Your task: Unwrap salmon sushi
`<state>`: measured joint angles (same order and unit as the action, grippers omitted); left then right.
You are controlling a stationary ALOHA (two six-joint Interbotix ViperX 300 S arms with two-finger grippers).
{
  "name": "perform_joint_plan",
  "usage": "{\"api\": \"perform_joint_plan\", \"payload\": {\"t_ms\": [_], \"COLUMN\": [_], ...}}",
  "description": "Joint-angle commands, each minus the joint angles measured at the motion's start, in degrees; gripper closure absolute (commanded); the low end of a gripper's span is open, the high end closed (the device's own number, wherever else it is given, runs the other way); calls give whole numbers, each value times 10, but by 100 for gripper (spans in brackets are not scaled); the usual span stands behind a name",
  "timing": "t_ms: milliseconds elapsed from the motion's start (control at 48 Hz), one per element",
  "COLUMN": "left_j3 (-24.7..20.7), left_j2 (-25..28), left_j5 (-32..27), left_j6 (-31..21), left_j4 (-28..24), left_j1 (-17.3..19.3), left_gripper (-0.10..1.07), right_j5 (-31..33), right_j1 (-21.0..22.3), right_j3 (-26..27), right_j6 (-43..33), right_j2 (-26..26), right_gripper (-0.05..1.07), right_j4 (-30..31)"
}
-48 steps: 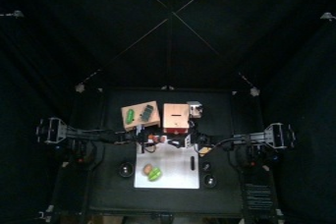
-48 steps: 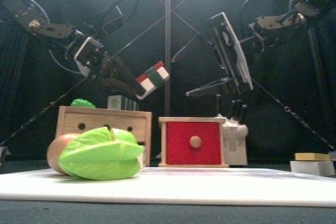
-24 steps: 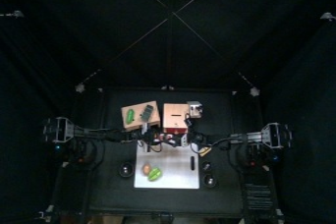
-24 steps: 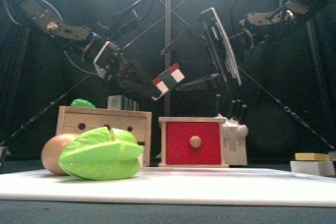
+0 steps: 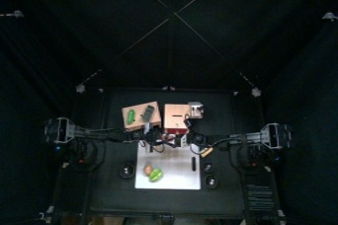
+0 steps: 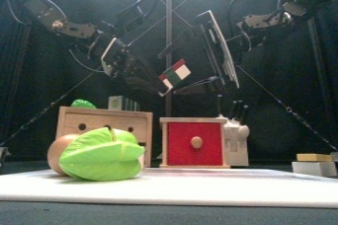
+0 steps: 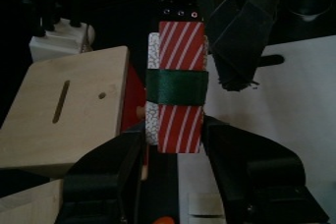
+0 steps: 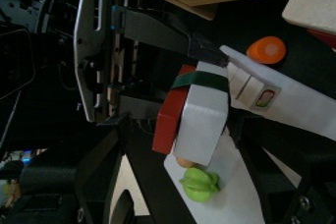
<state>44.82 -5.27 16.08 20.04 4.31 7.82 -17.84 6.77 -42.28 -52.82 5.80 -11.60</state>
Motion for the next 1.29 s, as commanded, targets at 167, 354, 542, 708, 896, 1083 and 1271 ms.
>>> {"api": "perform_joint_plan", "payload": {"t_ms": [167, 354, 542, 708, 896, 1083, 1271], "left_j3": [-15, -16, -18, -18, -18, -18, -16], "left_j2": [-2, 0, 4, 4, 4, 4, 4], "left_j5": [3, 3, 3, 3, 3, 3, 3], "left_j6": [0, 0, 0, 0, 0, -1, 0], "left_j4": [-2, -1, -1, -1, -1, -1, -2], "left_j1": [0, 0, -1, 0, 1, 1, 1], "left_gripper": [39, 39, 39, 39, 39, 39, 39], "right_j5": [-2, -2, 4, 11, 11, 11, 19], "right_j1": [10, 12, 11, 11, 11, 11, 11], "right_j3": [16, 22, 22, 21, 22, 22, 22], "right_j6": [2, 3, 3, 3, 3, 3, 2], "right_j2": [0, -4, -5, -5, -5, -6, -5], "right_gripper": [-1, 0, 0, 0, 9, 31, 42], "right_j4": [1, 1, 1, 1, 3, 6, 3]}}
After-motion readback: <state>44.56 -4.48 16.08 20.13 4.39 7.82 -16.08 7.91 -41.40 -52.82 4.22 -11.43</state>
